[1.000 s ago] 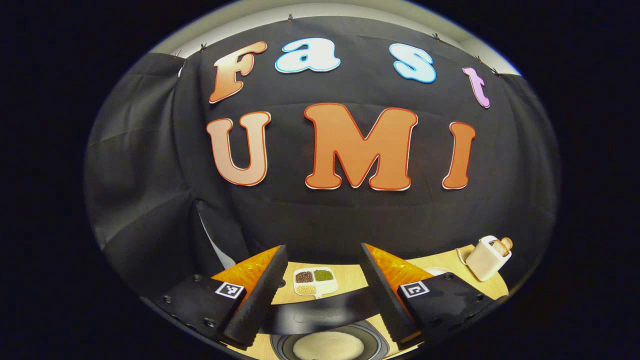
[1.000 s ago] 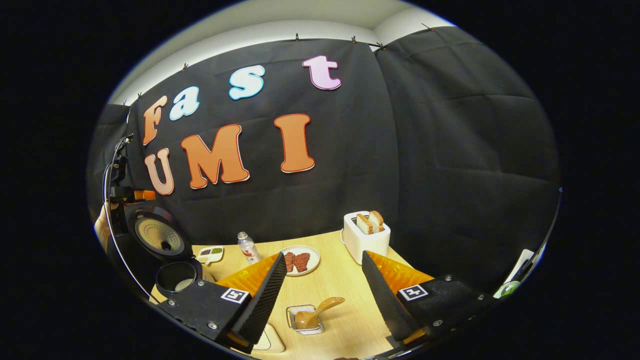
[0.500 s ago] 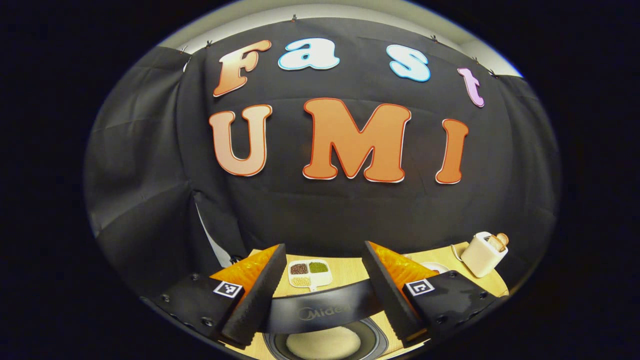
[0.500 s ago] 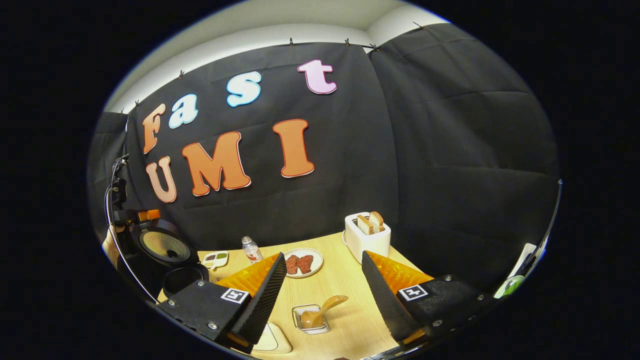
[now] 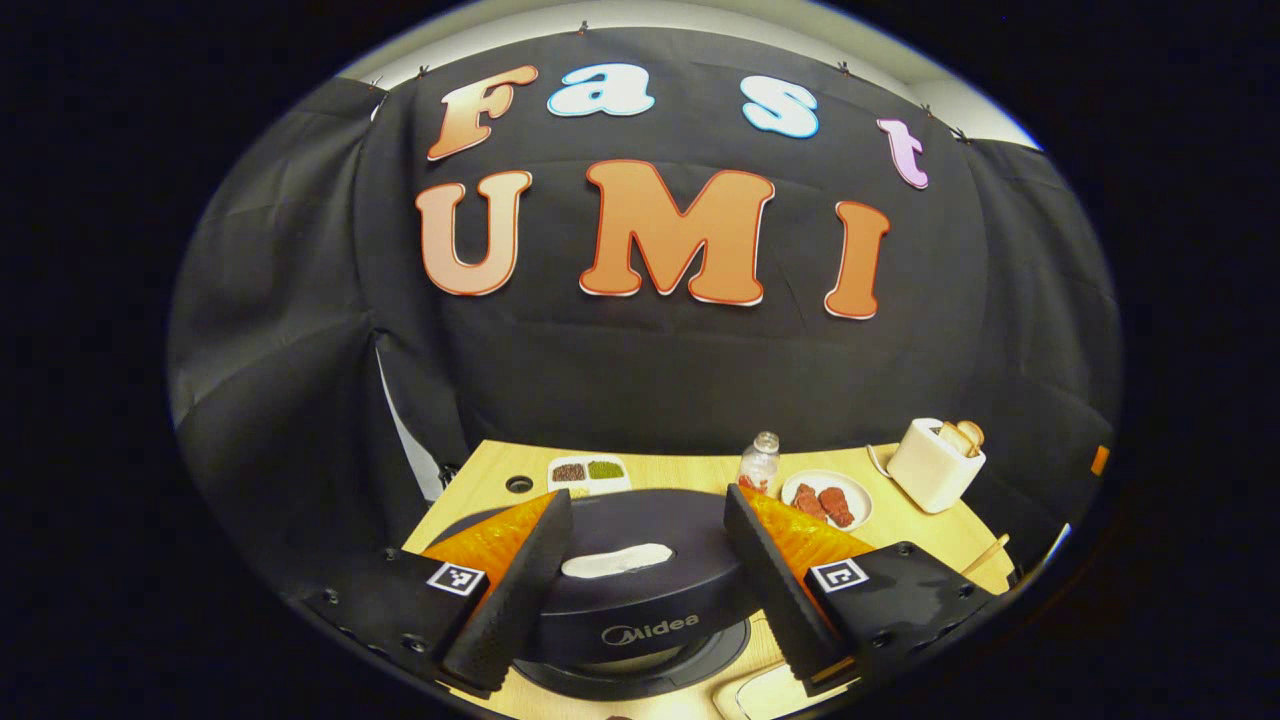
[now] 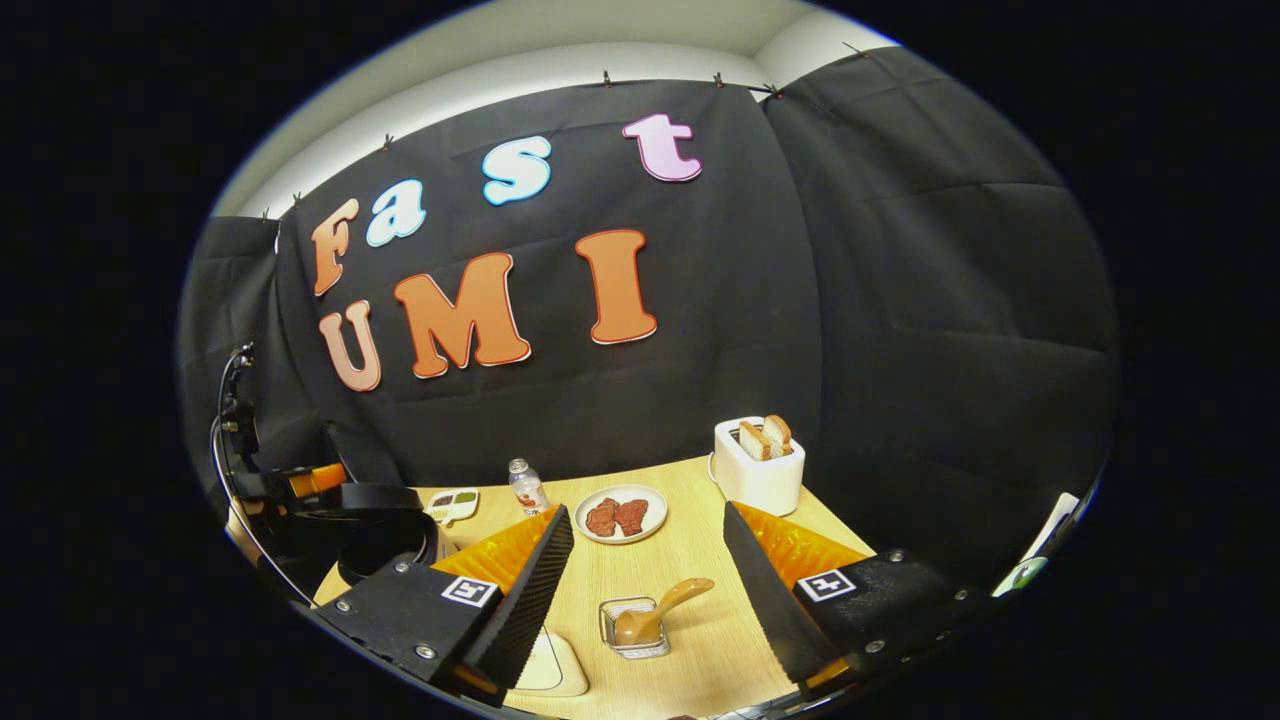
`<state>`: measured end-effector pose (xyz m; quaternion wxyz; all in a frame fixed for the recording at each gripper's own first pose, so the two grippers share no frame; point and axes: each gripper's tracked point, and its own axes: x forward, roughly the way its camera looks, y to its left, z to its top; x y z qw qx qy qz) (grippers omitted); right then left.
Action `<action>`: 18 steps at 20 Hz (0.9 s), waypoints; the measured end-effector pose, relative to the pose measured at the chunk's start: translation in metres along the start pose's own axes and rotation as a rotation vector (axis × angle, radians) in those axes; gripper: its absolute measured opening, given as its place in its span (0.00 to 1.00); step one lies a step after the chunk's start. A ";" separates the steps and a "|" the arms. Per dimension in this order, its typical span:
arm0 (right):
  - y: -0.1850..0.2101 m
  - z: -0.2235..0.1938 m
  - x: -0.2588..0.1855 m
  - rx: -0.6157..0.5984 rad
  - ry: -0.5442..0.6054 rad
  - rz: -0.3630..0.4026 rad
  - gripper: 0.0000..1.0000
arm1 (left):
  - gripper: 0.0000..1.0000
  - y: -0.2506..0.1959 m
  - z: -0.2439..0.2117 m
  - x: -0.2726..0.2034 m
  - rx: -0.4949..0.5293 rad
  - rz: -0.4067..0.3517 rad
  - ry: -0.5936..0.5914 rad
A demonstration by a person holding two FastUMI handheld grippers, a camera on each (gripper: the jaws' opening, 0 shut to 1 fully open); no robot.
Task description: Close the left gripper, press the button to open the rice cooker; take a wooden spoon from the chopstick holder with the right hand, scoop a spoonful of rice and pour it into the rice cooker, then put the wooden spoon back into the chopstick holder.
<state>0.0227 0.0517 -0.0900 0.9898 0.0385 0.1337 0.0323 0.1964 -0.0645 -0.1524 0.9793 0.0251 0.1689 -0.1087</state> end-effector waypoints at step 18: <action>-0.015 -0.028 -0.007 -0.007 0.080 0.022 0.94 | 1.00 -0.004 -0.119 -0.005 0.064 0.082 -0.029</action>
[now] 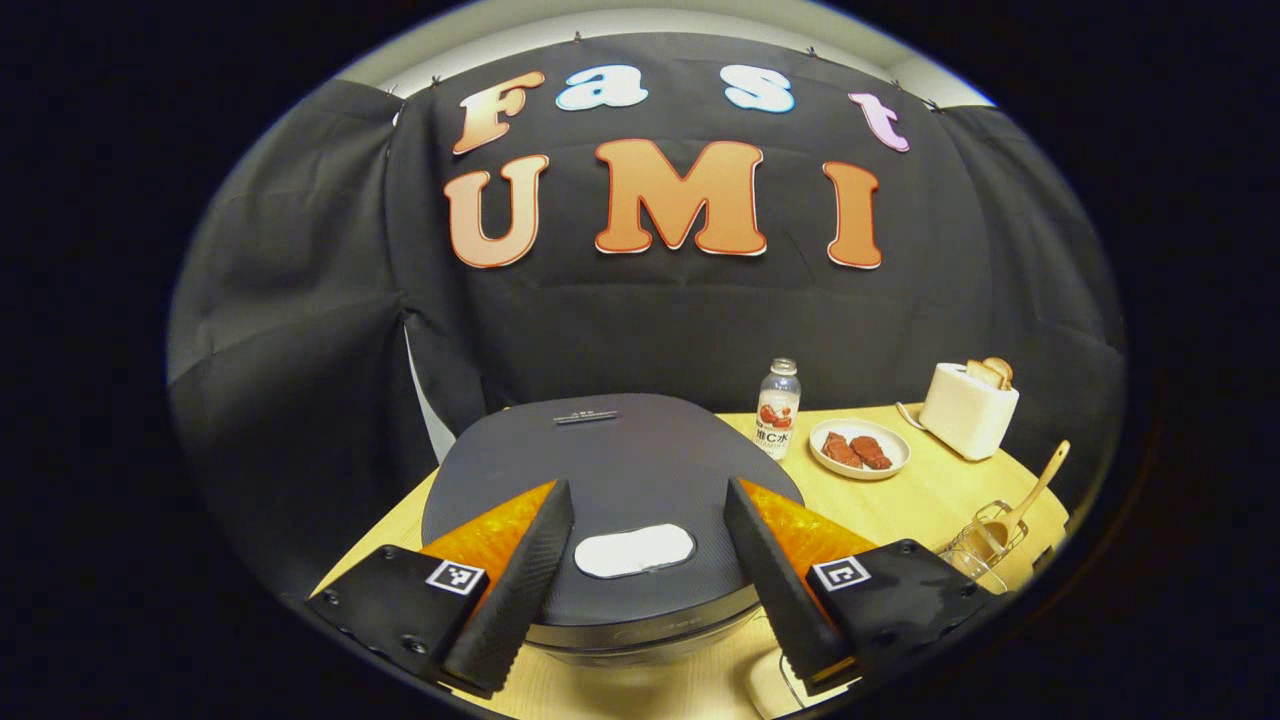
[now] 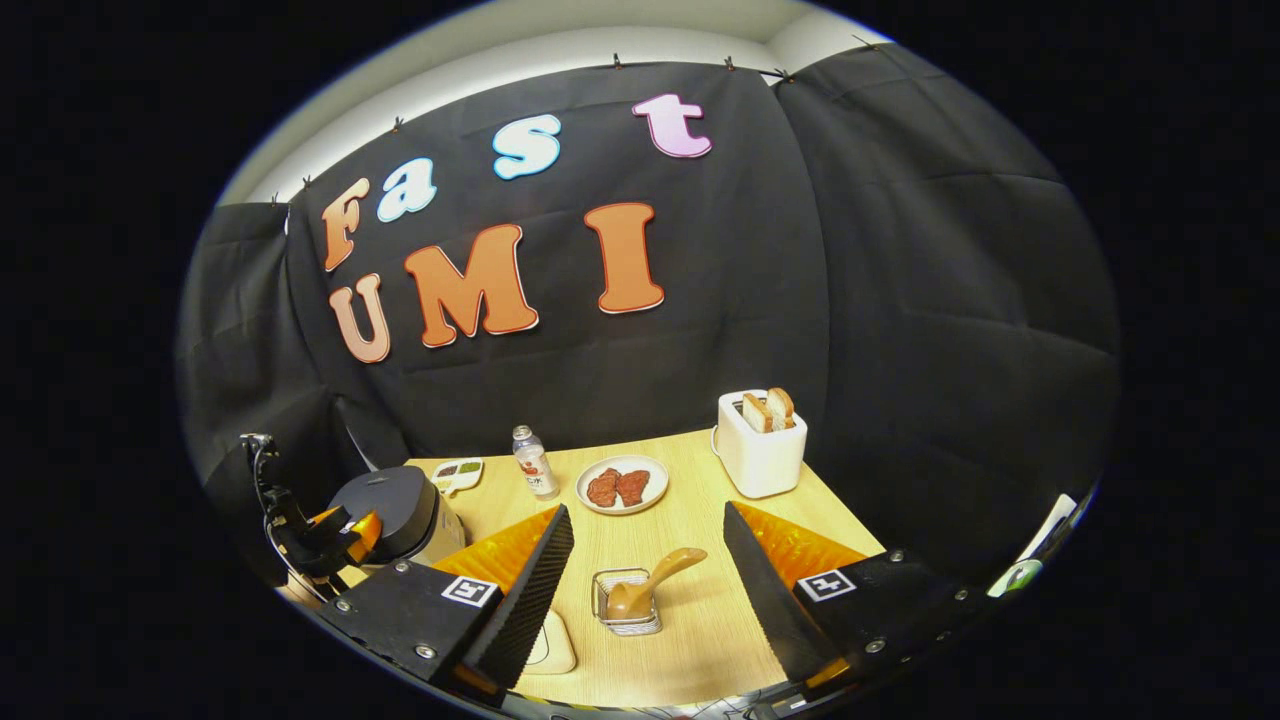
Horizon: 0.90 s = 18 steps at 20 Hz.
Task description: Close the left gripper, press the button to open the rice cooker; take a wooden spoon from the chopstick holder with the right hand, scoop a spoonful of rice and pour it into the rice cooker, then put the wooden spoon back into the chopstick holder.
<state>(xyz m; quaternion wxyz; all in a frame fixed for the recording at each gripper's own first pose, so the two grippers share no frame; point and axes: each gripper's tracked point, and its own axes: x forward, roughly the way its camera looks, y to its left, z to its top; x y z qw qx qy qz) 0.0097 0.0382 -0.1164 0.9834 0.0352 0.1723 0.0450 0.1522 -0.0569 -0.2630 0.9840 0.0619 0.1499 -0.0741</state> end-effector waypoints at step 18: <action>-0.017 0.056 0.010 -0.042 -0.110 -0.028 0.93 | 0.96 0.029 0.169 -0.075 0.037 0.080 -0.150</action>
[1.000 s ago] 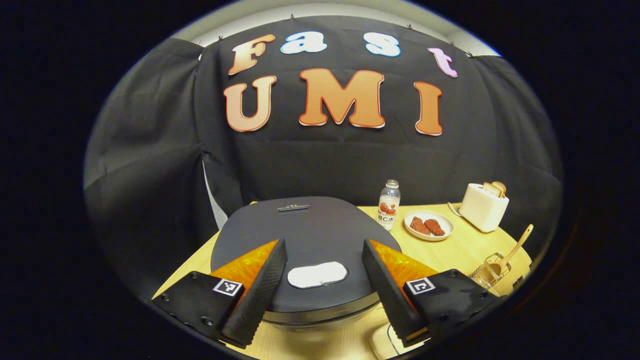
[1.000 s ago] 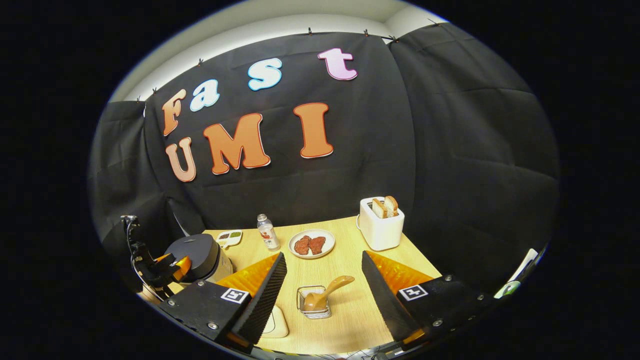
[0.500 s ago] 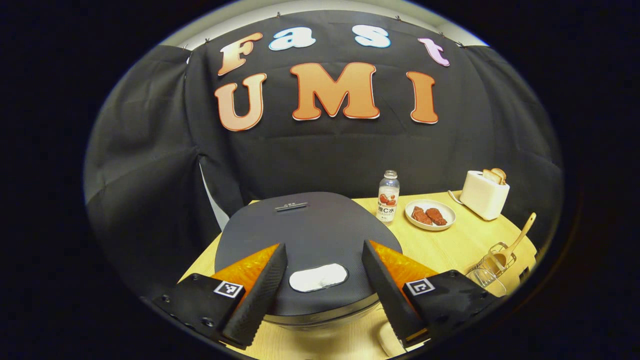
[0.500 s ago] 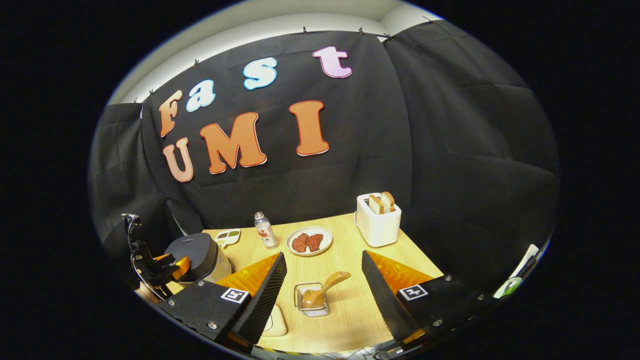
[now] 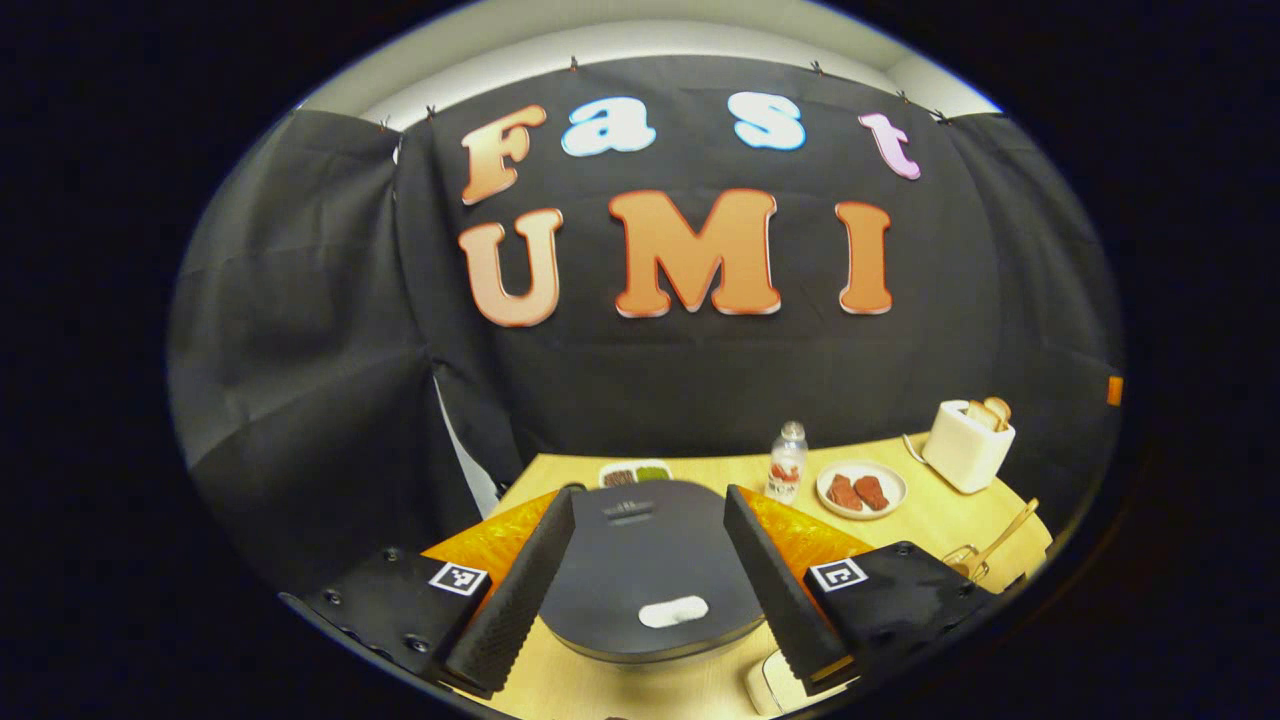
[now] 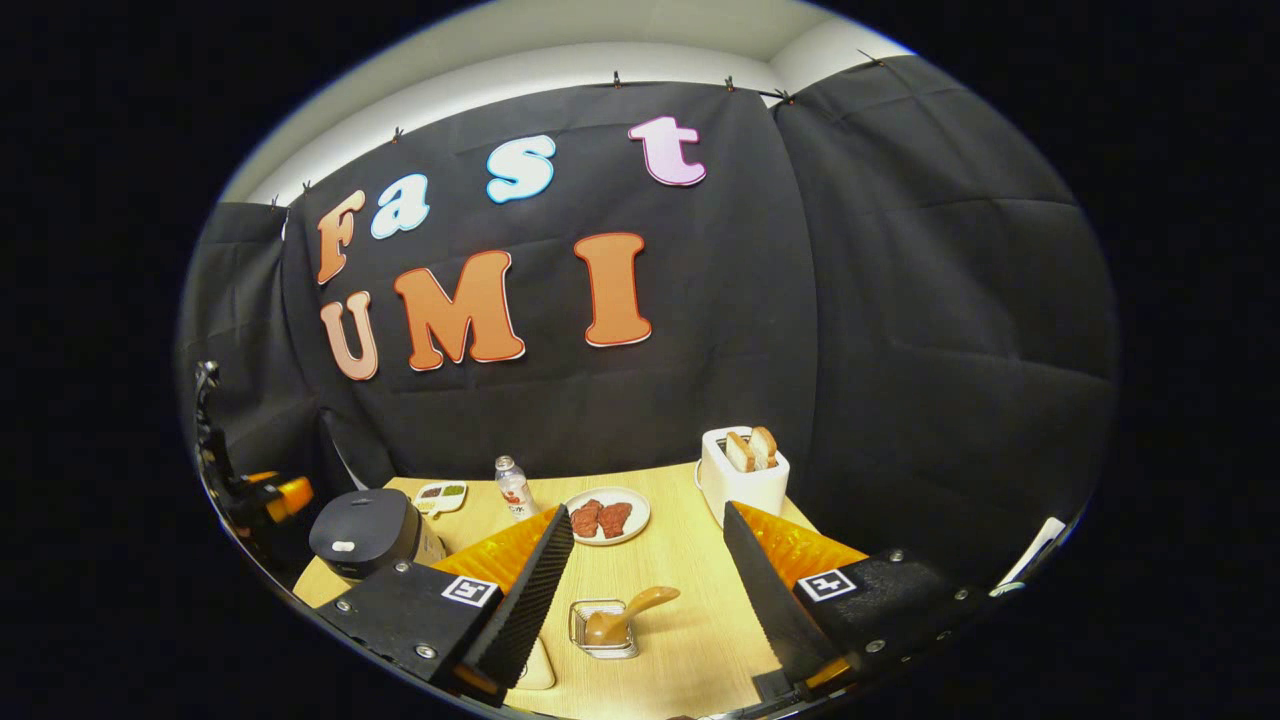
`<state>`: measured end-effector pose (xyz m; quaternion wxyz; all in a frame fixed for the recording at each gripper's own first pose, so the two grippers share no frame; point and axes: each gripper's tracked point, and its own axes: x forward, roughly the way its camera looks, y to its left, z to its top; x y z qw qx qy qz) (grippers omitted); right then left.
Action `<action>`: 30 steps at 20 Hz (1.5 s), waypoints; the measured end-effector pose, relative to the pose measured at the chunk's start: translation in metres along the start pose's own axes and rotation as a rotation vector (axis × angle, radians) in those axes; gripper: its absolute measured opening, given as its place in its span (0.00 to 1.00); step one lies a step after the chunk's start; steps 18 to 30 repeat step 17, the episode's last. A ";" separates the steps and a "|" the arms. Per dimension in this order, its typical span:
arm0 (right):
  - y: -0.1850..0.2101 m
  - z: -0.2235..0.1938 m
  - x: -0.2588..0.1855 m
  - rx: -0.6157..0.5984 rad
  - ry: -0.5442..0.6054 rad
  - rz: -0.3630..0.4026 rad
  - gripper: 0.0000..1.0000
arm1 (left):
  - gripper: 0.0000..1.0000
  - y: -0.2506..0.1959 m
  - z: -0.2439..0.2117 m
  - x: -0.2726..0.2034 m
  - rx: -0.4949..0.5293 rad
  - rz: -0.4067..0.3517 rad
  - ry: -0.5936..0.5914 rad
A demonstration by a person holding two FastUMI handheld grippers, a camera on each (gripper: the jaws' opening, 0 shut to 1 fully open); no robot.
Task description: Close the left gripper, press the button to open the rice cooker; take a wooden spoon from the chopstick holder with the right hand, scoop a spoonful of rice and pour it into the rice cooker, then put the wooden spoon back into the chopstick holder.
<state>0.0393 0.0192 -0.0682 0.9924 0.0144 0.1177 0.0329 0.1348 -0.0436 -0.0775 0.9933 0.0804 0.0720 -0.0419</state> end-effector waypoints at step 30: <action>0.006 0.117 -0.028 -0.107 -0.209 0.004 0.93 | 1.00 0.054 0.198 -0.144 -0.068 0.027 -0.277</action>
